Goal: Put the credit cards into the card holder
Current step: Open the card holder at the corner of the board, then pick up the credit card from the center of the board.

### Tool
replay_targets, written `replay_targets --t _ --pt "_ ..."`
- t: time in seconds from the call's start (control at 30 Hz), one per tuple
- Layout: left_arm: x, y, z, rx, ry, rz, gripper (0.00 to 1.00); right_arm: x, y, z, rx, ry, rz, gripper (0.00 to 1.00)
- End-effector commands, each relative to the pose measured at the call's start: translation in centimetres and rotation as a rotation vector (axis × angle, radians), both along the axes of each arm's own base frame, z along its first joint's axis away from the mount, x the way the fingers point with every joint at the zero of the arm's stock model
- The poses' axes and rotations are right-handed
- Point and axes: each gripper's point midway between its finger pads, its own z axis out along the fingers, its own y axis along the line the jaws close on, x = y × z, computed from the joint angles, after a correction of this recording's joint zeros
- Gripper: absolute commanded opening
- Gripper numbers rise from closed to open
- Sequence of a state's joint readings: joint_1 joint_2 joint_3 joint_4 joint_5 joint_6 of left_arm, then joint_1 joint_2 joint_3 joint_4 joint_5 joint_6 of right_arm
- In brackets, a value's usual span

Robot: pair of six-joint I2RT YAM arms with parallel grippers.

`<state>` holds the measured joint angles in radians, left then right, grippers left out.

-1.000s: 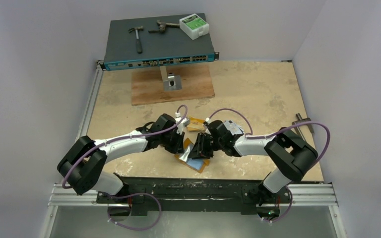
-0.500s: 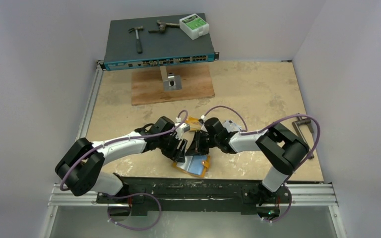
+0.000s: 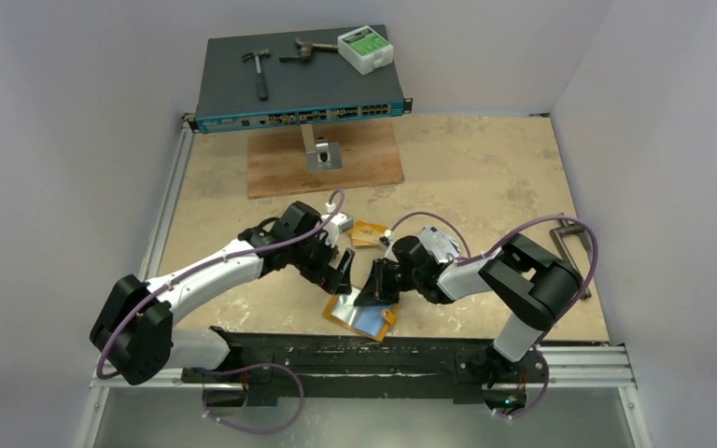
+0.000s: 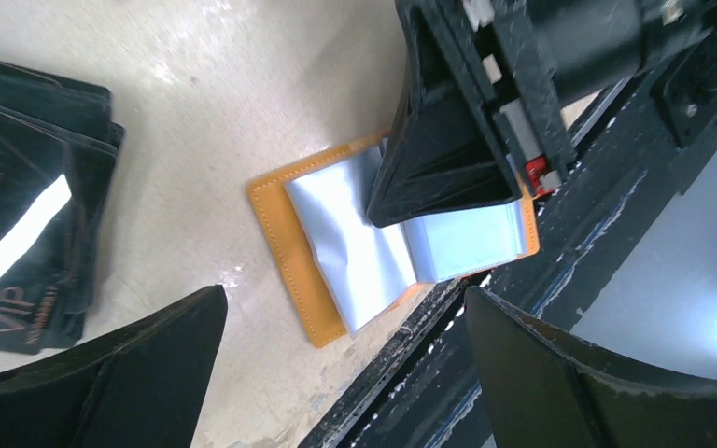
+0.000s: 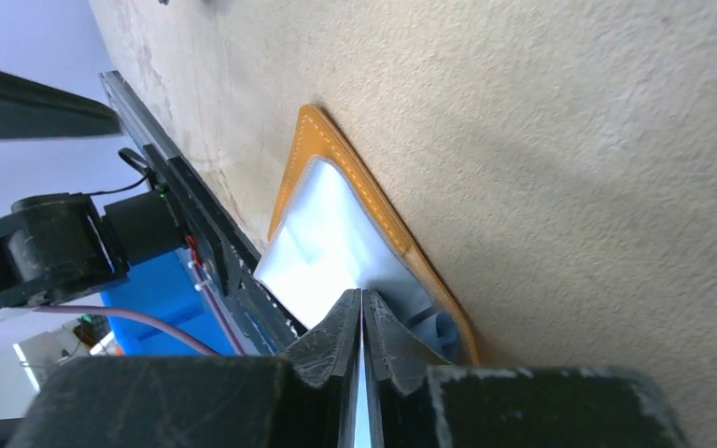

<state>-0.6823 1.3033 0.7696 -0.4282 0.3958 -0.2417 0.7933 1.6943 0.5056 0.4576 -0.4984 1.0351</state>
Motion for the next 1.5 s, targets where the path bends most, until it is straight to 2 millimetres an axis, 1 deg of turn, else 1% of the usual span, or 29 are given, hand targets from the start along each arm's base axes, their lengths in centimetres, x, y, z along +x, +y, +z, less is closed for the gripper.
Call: replay_targets --t 0.0,0.07,0.13,0.2,0.3,0.33,0.4,0.47,0.53,0.6,0.67,0.77,0.87,0.97,1.1,1.2,1.4,1.47 --pt "0.6 0.9 3.9 -0.008 0.012 -0.029 1.00 -1.0 -2.4 -3.8 -0.160 -0.078 -0.011 0.08" --pt "0.4 2.1 4.5 0.013 0.088 -0.048 1.00 -1.1 -2.8 -4.6 -0.191 -0.112 -0.013 0.10" --pt "0.5 3.2 5.1 0.038 0.120 -0.056 1.00 -1.3 -3.1 -5.2 -0.201 -0.141 -0.019 0.12" --pt "1.1 4.2 5.7 0.047 0.076 -0.043 1.00 -1.5 -3.4 -5.3 -0.185 -0.162 -0.028 0.15" --pt "2.6 5.0 6.8 0.053 -0.073 -0.058 1.00 -1.2 -3.1 -4.3 -0.143 -0.199 -0.039 0.22" --pt "3.2 5.4 7.1 0.071 -0.125 -0.067 1.00 -1.0 -3.0 -3.7 -0.139 -0.211 -0.034 0.24" --pt "4.6 6.2 7.3 0.126 -0.208 -0.075 1.00 -0.1 -2.3 -1.4 -0.120 -0.262 -0.033 0.30" --pt "5.8 6.9 7.2 0.184 -0.263 -0.097 1.00 1.2 -1.7 1.3 -0.117 -0.326 -0.034 0.36" --pt "7.2 7.7 7.0 0.247 -0.309 -0.092 1.00 2.0 -0.9 3.9 -0.104 -0.369 -0.020 0.41" --pt "8.1 8.1 6.7 0.278 -0.341 -0.087 1.00 2.9 -0.5 5.9 -0.113 -0.414 -0.018 0.46" --pt "8.9 8.4 6.2 0.296 -0.370 -0.071 1.00 3.7 -0.1 7.6 -0.114 -0.446 -0.015 0.50" --pt "10.1 8.7 5.4 0.324 -0.406 -0.062 1.00 4.3 0.3 8.5 -0.114 -0.467 -0.014 0.53" --pt "11.3 9.0 4.5 0.342 -0.419 -0.046 1.00 5.5 0.7 8.8 -0.117 -0.484 -0.031 0.55" --pt "12.6 9.4 3.4 0.369 -0.419 -0.040 1.00 7.5 1.3 8.7 -0.152 -0.501 -0.048 0.56" --pt "14.1 9.9 2.0 0.387 -0.400 -0.041 1.00 10.3 2.2 7.5 -0.211 -0.513 -0.042 0.57" --pt "14.6 10.4 1.4 0.385 -0.396 -0.051 0.99 11.8 3.3 6.7 -0.218 -0.508 -0.024 0.58" --pt "15.1 11.3 -0.2 0.387 -0.400 -0.091 0.99 13.3 4.4 4.7 -0.238 -0.488 -0.017 0.59" --pt "15.0 11.2 -0.4 0.370 -0.386 -0.102 0.99 13.5 4.7 4.4 -0.233 -0.484 -0.020 0.59"
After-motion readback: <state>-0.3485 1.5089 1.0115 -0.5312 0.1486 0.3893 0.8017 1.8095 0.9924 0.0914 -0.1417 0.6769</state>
